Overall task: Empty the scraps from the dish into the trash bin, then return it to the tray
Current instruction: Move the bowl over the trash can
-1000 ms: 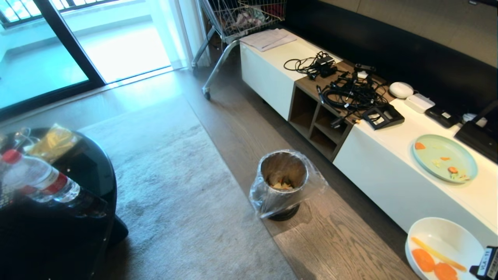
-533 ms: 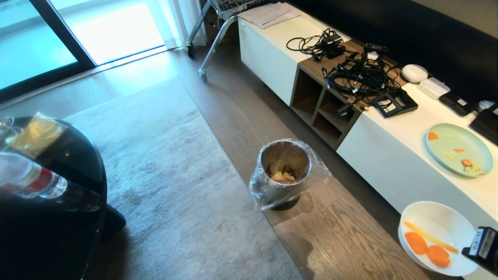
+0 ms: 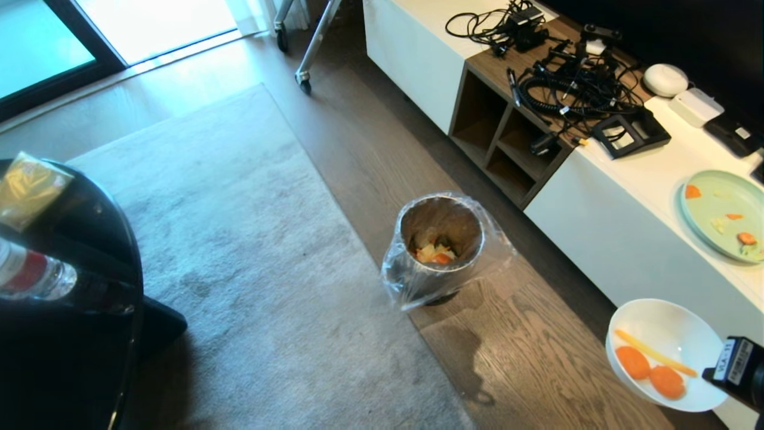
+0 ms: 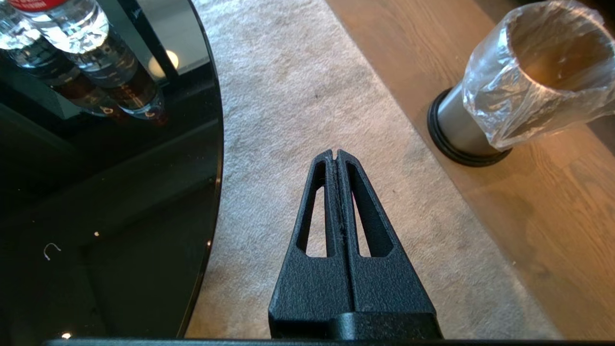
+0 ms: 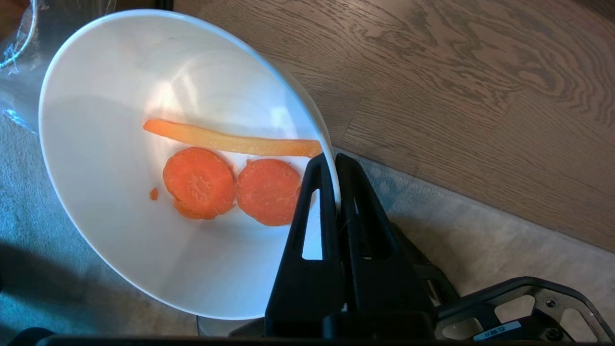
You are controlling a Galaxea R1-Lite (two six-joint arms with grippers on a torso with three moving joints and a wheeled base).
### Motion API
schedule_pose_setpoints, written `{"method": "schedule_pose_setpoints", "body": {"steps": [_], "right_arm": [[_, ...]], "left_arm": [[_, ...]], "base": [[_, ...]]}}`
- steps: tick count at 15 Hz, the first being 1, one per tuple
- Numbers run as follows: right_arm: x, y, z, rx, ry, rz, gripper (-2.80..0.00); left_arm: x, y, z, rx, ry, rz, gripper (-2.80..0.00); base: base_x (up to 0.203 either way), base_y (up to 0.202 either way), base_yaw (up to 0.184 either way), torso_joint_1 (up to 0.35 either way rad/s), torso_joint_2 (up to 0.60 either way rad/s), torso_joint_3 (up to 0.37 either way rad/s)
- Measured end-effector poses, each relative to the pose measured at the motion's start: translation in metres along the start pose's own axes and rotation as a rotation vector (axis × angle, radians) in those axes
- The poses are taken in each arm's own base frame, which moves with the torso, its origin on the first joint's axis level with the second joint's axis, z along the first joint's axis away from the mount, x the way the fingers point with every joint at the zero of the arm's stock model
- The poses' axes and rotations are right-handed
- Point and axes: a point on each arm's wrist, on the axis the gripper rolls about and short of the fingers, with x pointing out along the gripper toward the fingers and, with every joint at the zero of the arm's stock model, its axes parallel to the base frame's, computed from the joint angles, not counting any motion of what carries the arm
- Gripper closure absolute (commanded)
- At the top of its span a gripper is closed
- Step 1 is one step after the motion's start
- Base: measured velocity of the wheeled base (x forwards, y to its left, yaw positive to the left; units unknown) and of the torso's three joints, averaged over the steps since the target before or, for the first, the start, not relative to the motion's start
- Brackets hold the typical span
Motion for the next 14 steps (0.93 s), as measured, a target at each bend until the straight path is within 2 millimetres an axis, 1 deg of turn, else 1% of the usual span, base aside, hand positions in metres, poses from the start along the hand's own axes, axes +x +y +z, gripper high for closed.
{"method": "schedule_pose_setpoints", "body": {"steps": [4, 6, 9, 12, 14], "right_arm": [[-0.002, 0.002, 0.003, 0.012, -0.03, 0.027, 0.0], [-0.004, 0.003, 0.005, -0.008, -0.04, 0.038, 0.0], [-0.005, 0.01, 0.011, -0.033, -0.095, 0.096, 0.0], [-0.003, 0.016, 0.015, -0.099, -0.133, 0.129, 0.0], [-0.002, 0.02, 0.018, -0.106, -0.156, 0.15, 0.0]], "left_arm": [[0.0, 0.0, 0.0, 0.0, 0.0, 0.0, 0.0], [0.0, 0.0, 0.0, 0.0, -0.001, 0.0, 0.0], [0.0, 0.0, 0.0, 0.0, 0.0, 0.0, 0.0], [0.0, 0.0, 0.0, 0.0, 0.0, 0.0, 0.0], [0.0, 0.0, 0.0, 0.0, 0.0, 0.0, 0.0]], "base": [[0.0, 0.0, 0.0, 0.001, 0.0, -0.197], [0.0, 0.0, 0.0, 0.005, 0.0, -0.197], [0.0, 0.0, 0.0, 0.004, 0.0, -0.196], [0.0, 0.0, 0.0, 0.004, 0.0, -0.197], [0.0, 0.0, 0.0, 0.004, 0.0, -0.197]]}}
